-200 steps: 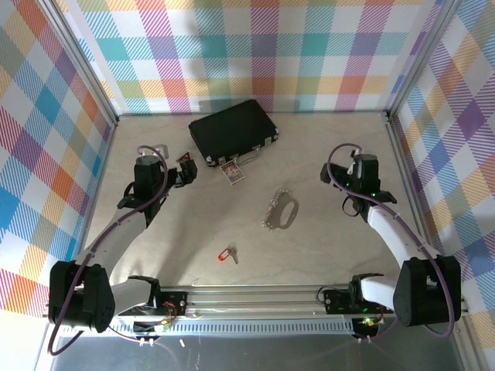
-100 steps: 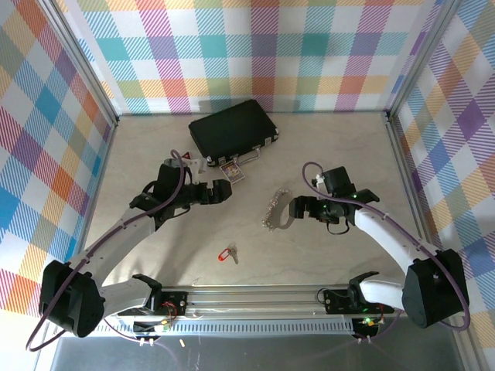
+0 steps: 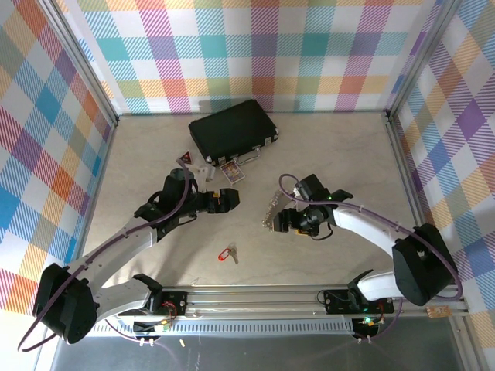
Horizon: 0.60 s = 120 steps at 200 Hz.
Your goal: Put the keys on the keyring
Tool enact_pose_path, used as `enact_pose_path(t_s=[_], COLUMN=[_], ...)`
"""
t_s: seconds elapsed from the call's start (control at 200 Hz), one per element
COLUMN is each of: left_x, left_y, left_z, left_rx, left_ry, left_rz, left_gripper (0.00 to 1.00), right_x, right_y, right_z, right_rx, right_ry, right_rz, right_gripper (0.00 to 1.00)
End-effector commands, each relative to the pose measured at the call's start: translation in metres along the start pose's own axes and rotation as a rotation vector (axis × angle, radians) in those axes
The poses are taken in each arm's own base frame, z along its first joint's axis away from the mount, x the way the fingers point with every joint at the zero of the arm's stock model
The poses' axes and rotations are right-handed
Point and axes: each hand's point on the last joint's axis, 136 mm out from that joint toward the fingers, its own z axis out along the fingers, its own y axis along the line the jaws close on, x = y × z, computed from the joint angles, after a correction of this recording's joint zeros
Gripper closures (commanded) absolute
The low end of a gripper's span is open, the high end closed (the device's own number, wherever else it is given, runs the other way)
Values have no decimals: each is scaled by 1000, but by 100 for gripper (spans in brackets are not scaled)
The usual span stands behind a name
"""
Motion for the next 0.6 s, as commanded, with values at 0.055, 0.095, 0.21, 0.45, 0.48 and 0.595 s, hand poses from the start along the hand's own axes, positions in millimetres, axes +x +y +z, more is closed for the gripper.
enact_pose_path(t_s=[0.055, 0.095, 0.21, 0.45, 0.48, 0.595], left_x=[-5, -4, -4, -2, -2, -3], left_y=[-18, -18, -18, -20, -20, -22], left_z=[-4, -4, -3, 0, 1, 0], left_rx=[76, 81, 85, 105, 104, 113], left_ry=[-46, -46, -45, -34, -34, -42], left_rz=[26, 25, 26, 30, 30, 34], left_gripper=[0, 0, 0, 0, 0, 0], right_x=[-18, -19, -24, -30, -29, -28], right_y=[16, 16, 18, 21, 20, 17], right_z=[5, 8, 14, 26, 28, 35], right_rx=[-48, -44, -34, -19, -13, 13], right_ry=[-29, -26, -17, 1, 7, 18], right_rz=[31, 31, 25, 13, 13, 8], right_gripper=[29, 30, 37, 48, 49, 52])
